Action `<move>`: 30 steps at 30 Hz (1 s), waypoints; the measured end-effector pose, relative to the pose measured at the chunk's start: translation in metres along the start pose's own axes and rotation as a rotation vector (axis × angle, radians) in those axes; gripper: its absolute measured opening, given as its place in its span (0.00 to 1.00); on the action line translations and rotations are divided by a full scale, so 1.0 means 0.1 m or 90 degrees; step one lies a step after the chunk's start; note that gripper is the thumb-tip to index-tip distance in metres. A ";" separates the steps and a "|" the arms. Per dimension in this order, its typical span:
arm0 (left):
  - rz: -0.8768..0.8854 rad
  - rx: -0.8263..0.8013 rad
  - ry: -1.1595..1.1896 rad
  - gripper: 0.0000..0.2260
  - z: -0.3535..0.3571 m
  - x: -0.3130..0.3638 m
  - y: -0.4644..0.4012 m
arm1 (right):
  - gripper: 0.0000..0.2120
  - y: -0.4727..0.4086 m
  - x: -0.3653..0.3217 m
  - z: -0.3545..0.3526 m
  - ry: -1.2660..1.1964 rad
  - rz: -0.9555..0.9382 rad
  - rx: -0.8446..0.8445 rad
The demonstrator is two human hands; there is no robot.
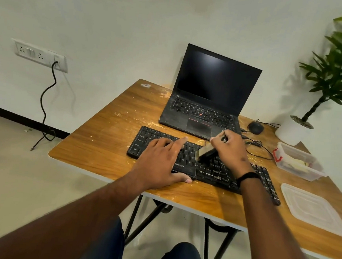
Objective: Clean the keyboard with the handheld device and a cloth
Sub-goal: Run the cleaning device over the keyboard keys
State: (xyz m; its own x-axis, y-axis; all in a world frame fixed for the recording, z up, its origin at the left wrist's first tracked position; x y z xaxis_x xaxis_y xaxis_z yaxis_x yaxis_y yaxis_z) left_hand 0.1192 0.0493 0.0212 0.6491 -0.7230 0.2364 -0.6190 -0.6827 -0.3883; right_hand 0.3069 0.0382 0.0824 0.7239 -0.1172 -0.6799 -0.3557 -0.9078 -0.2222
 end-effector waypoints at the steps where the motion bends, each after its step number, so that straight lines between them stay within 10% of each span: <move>1: 0.000 0.001 0.000 0.52 0.00 0.00 0.00 | 0.06 0.01 -0.02 0.05 -0.010 0.004 -0.056; 8: 0.005 0.002 -0.001 0.51 0.00 0.00 0.00 | 0.08 0.05 -0.12 -0.10 0.039 0.008 0.103; 14: -0.001 -0.003 0.002 0.52 0.01 -0.01 0.00 | 0.07 0.08 -0.20 0.10 -0.022 -0.003 -0.130; 20: 0.005 0.004 0.001 0.52 0.01 0.01 0.00 | 0.07 0.13 -0.25 -0.05 0.075 -0.029 0.099; 26: 0.000 0.007 0.001 0.52 0.00 -0.01 0.01 | 0.06 0.14 -0.29 0.13 0.006 -0.031 -0.114; 30: 0.003 0.006 0.001 0.52 0.00 0.00 0.01 | 0.08 0.13 -0.31 -0.10 0.081 -0.045 0.067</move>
State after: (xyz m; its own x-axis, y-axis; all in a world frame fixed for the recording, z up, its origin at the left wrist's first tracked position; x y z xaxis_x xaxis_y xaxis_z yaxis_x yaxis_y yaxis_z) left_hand 0.1187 0.0493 0.0207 0.6453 -0.7266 0.2357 -0.6180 -0.6779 -0.3981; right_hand 0.2863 0.0260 0.1078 0.8155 -0.1108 -0.5680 -0.3570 -0.8688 -0.3430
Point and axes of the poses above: each hand's wrist, its own y-axis away from the middle knuckle, its own z-axis out of the palm, x = y × z, the point moved 10 cm from there along -y, towards the middle knuckle
